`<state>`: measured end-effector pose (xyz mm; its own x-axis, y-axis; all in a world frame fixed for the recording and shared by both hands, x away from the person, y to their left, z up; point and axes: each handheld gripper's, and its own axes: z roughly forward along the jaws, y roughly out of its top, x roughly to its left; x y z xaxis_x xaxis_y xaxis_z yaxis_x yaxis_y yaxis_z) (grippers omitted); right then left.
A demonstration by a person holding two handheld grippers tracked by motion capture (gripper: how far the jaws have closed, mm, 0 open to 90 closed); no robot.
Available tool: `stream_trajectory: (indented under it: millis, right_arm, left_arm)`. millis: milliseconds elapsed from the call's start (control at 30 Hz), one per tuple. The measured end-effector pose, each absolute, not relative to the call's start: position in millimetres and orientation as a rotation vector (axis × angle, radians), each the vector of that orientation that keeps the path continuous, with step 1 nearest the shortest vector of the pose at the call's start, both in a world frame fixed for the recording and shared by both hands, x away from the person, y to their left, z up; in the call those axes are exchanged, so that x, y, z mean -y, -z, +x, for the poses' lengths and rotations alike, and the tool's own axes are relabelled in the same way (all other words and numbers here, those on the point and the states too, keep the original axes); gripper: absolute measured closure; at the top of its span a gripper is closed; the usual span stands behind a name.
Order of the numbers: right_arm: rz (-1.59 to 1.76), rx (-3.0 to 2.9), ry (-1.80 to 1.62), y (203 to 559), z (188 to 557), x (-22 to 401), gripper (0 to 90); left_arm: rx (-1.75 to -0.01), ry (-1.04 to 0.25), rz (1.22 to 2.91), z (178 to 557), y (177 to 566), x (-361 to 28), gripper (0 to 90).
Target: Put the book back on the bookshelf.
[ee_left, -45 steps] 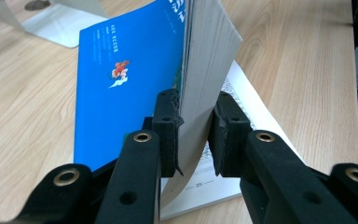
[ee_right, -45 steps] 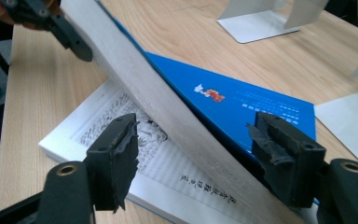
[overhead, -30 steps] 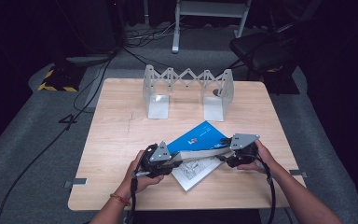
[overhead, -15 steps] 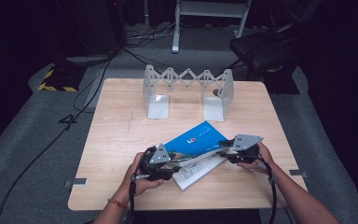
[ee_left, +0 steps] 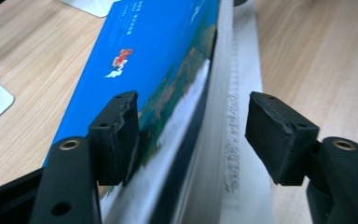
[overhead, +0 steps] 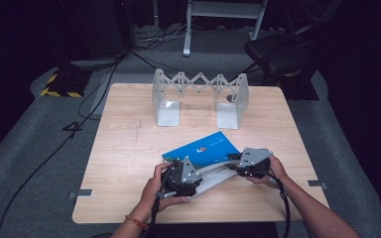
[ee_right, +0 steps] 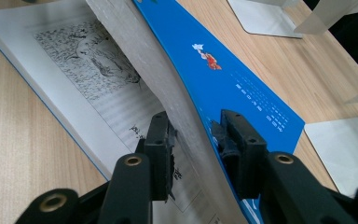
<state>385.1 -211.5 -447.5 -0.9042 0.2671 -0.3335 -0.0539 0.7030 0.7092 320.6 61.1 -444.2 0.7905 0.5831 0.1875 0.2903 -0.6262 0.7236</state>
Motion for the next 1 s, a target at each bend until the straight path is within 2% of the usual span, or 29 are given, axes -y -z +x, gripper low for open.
stream_trajectory:
  millis: [67,200,300,433,600,733,1000]
  right_arm:
    - [0.154,-2.497,-1.056,446.7,384.7,210.0,66.2]
    - [0.141,-2.493,-1.053,447.3,383.1,207.5,66.1]
    - [0.130,-2.486,-1.061,449.4,381.7,204.9,64.4]
    - [0.125,-2.508,-1.140,454.3,386.2,208.3,56.7]
    - [0.190,-2.510,-1.164,463.4,399.9,226.6,54.2]
    - [0.142,-2.480,-1.144,462.5,398.1,226.0,61.1]
    - [0.098,-2.483,-1.092,458.4,389.6,218.4,65.5]
  left_arm:
    - [-0.657,-0.555,2.273,322.0,445.5,-62.0,42.5]
    - [-0.647,-0.575,2.280,325.9,448.0,-68.1,60.6]
    - [-0.597,-0.562,2.309,328.8,448.8,-74.0,65.1]
    - [-0.571,-0.517,2.330,332.1,451.7,-82.3,66.7]
    - [-0.572,-0.477,2.309,336.5,452.6,-97.7,66.6]
    - [-0.586,-0.441,2.295,341.0,452.2,-103.8,65.6]
    - [-0.625,-0.429,2.297,337.0,447.3,-102.9,45.6]
